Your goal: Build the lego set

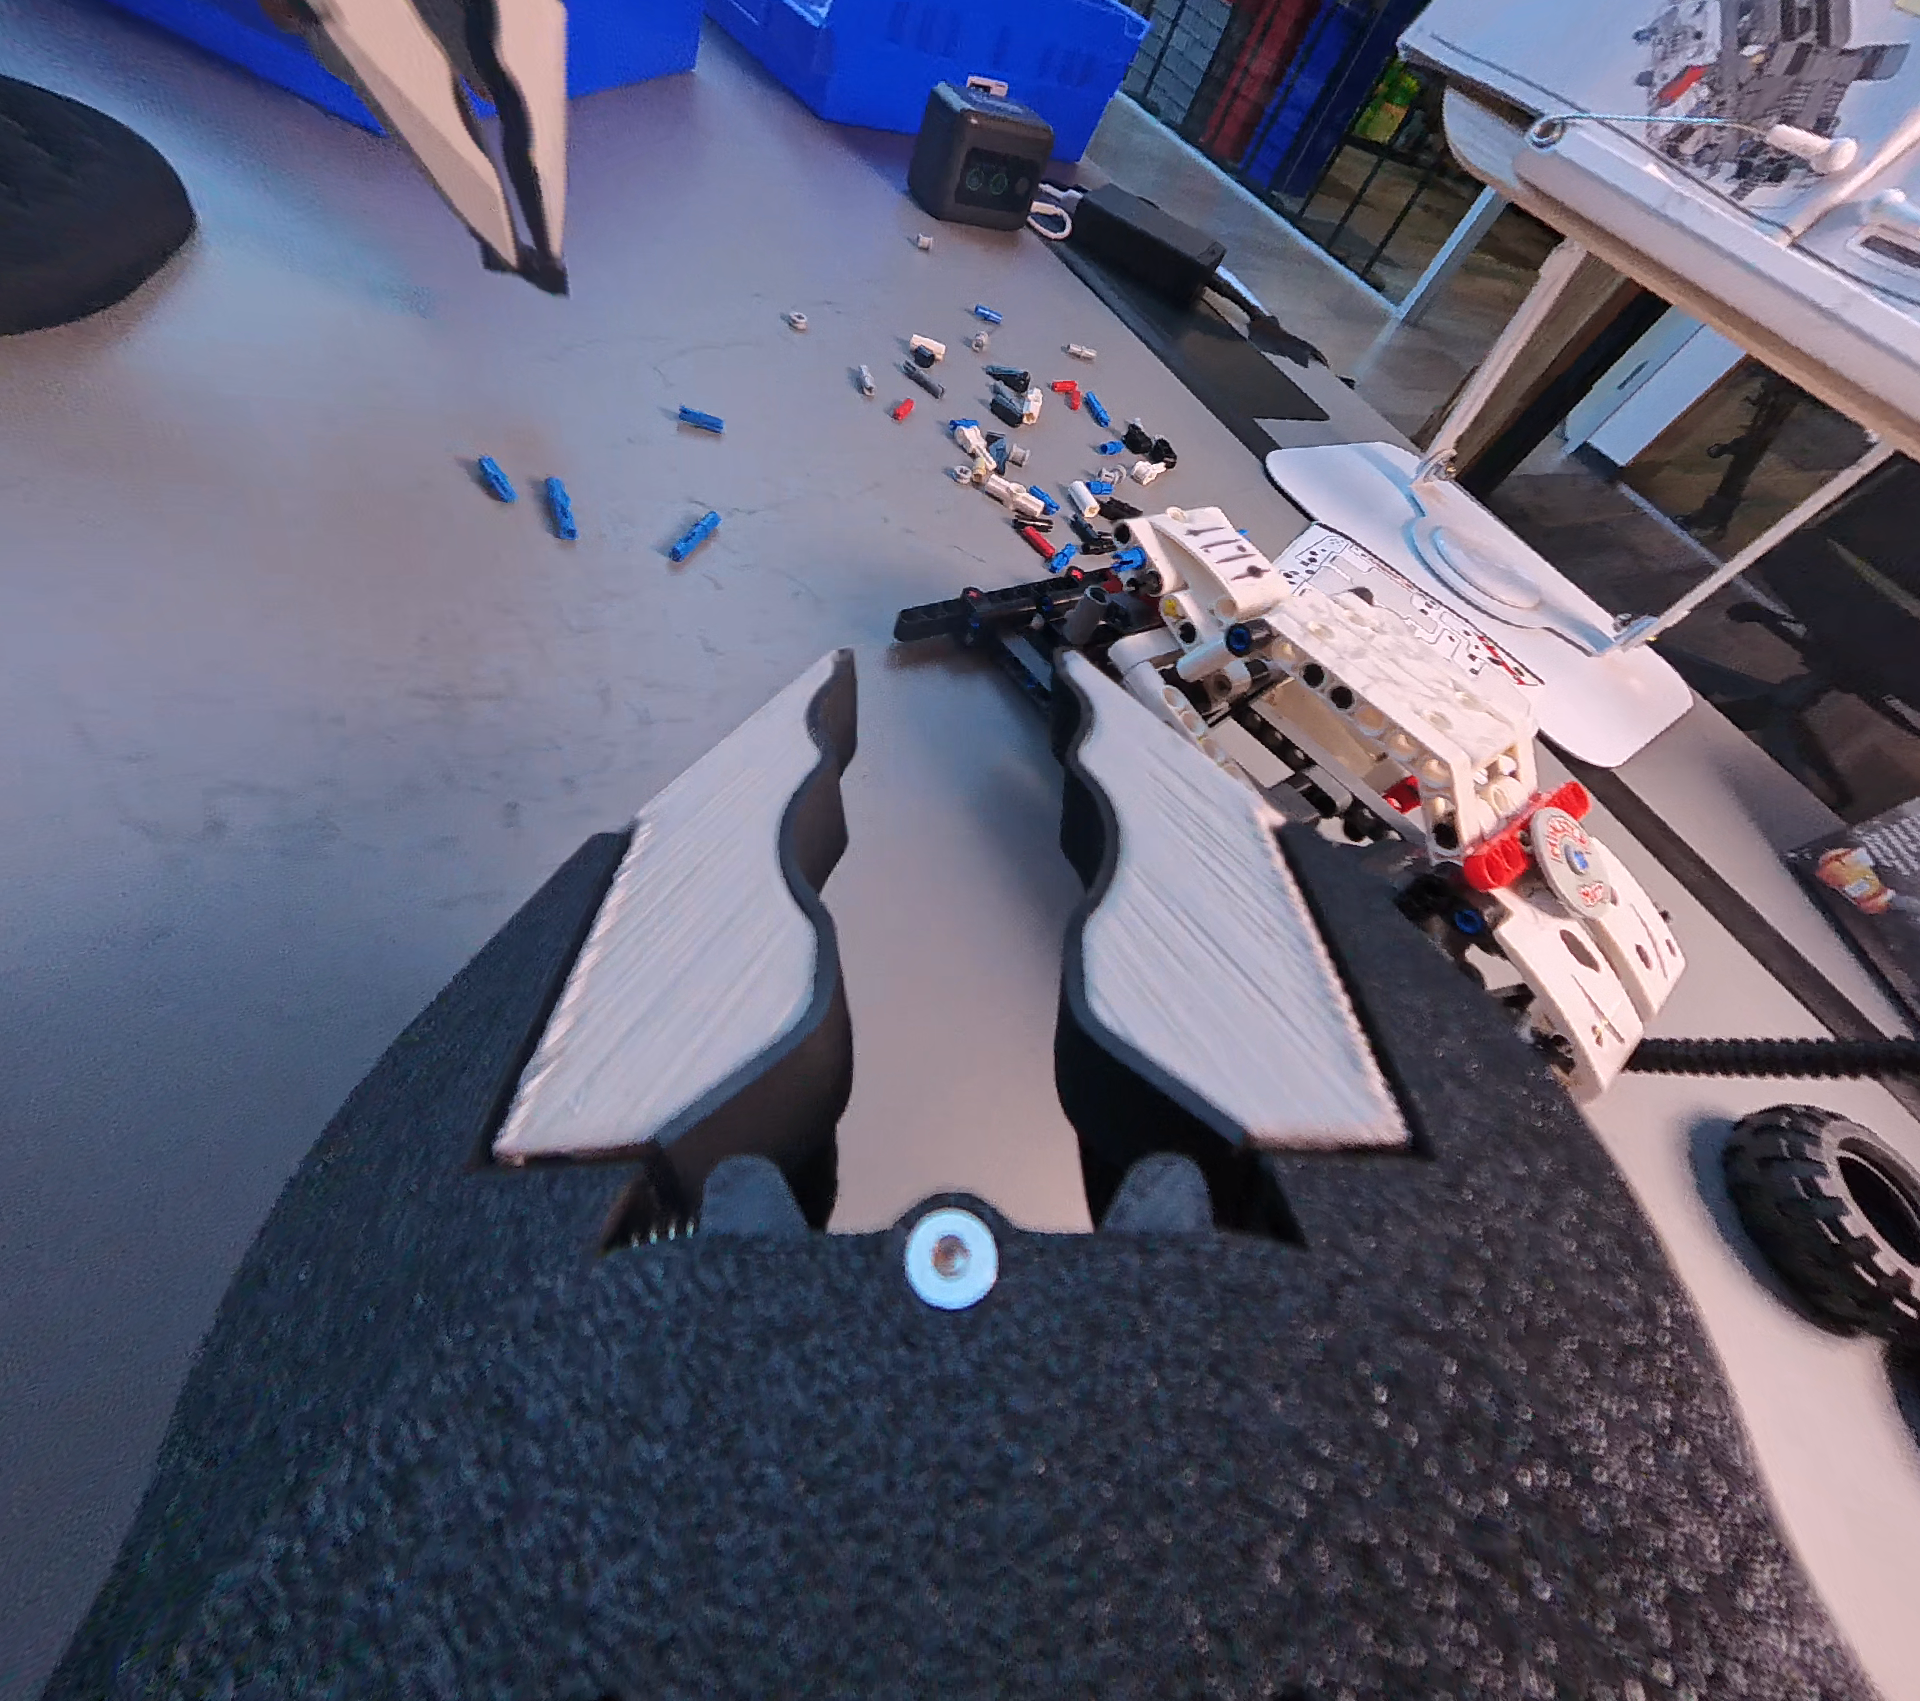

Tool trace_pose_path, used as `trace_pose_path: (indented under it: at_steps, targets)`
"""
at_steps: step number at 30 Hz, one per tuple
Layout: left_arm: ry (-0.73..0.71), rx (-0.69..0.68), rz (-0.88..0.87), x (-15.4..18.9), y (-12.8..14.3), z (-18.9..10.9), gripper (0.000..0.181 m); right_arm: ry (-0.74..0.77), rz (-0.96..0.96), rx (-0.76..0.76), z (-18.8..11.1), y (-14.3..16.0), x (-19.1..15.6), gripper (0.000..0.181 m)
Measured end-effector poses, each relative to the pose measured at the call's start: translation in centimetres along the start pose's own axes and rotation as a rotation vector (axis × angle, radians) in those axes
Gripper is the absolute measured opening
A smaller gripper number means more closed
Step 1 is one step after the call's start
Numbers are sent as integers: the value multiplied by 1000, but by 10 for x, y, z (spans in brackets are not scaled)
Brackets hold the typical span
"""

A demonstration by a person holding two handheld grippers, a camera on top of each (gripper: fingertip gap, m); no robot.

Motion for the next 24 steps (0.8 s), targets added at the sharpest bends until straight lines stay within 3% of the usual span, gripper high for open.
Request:
trace_pose_path:
  at_steps: [4, 7, 9, 12, 14, 17, 21, 24]
  targets:
    - [33, -24, 24, 9, -8, 26, 8, -92, 6, -77, 0, 9, -15, 50]
    - [33, -7, -4, 7, -10, 26, 17, -122, -3, -120, 2, 15, -20, 55]
    - [7, 59, -47, -3, -13, 6, 20, -132, -1, -124, 1, 16, -21, 55]
    - [-178, 207, -201, -56, 0, -65, 18, -131, 0, -115, -1, 14, -20, 55]
    - [-357, 281, -375, -107, 38, -121, 15, -129, 3, -107, -2, 13, -18, 54]
    - [-520, 171, -664, -166, 144, -162, 21, -130, 1, -102, -2, 12, -18, 54]
    - [-413, -19, -919, -181, 263, -130, 21, -132, -2, -108, -2, 14, -19, 53]
    - [-334, -145, -936, -168, 301, -94, 21, -123, 0, -112, -1, 15, -18, 52]
Point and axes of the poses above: each gripper's, where its closed fingertips meet, z out along the fingers, y out of its underside, x = y × z across the jaws, the point moved 3 cm from there along -z, back along the fingers, and after that the axes turned 9 degrees about z, right-handed, at the moved point
